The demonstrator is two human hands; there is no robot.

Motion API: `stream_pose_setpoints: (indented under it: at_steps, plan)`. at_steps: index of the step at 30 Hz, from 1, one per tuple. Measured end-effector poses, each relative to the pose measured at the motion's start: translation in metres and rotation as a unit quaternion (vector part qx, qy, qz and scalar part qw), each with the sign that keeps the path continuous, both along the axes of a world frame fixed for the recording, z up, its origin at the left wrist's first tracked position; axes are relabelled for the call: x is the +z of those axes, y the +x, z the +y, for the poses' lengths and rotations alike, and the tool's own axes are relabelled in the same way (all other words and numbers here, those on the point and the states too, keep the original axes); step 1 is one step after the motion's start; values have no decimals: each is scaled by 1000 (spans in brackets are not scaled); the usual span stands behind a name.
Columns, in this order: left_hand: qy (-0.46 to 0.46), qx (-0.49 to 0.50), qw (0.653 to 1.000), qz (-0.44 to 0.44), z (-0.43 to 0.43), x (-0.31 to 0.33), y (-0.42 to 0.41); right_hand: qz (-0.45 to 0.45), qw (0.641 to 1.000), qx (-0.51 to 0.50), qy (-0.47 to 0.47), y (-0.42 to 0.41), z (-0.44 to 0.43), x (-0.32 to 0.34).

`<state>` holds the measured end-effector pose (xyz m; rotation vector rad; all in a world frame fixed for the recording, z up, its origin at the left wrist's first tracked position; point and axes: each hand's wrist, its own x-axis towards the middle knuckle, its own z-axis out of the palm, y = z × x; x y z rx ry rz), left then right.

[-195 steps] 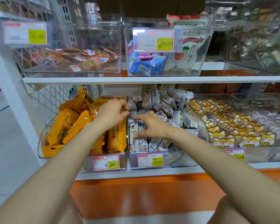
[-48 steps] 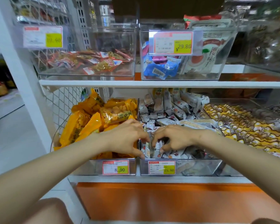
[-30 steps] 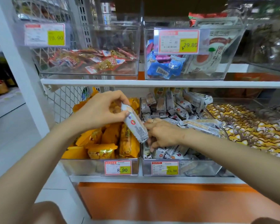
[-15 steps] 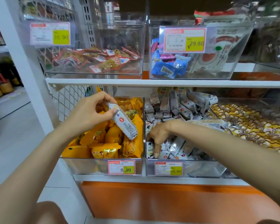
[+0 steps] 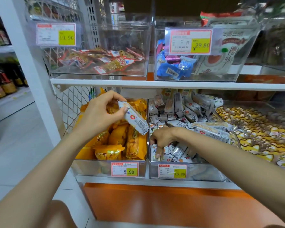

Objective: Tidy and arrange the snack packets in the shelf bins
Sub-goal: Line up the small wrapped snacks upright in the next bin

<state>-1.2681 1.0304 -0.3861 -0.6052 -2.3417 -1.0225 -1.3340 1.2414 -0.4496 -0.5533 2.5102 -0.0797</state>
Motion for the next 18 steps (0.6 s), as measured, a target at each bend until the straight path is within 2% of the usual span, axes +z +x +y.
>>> stream_pose_setpoints:
  at_steps: [2, 4, 6, 9, 12, 18]
  plan:
    - [14, -3, 1000, 3, 4, -1, 0, -13, 995, -22, -95, 4, 10, 5]
    - [25, -11, 1000, 11, 9, -1, -1, -1, 989, -9, -145, 13, 18, 8]
    - [29, -15, 999, 20, 17, 0, -2, 23, 988, 12, -153, 25, 23, 6]
    - [-2, -11, 1000, 29, 31, 3, -6, 132, 979, 45, -150, 45, 31, 2]
    - [-96, -7, 995, 11, 47, 4, -14, 206, 970, 44, -125, 63, 38, 2]
    - [-325, -44, 945, -7, 73, -3, -23, 172, 951, -8, -256, 72, 49, -8]
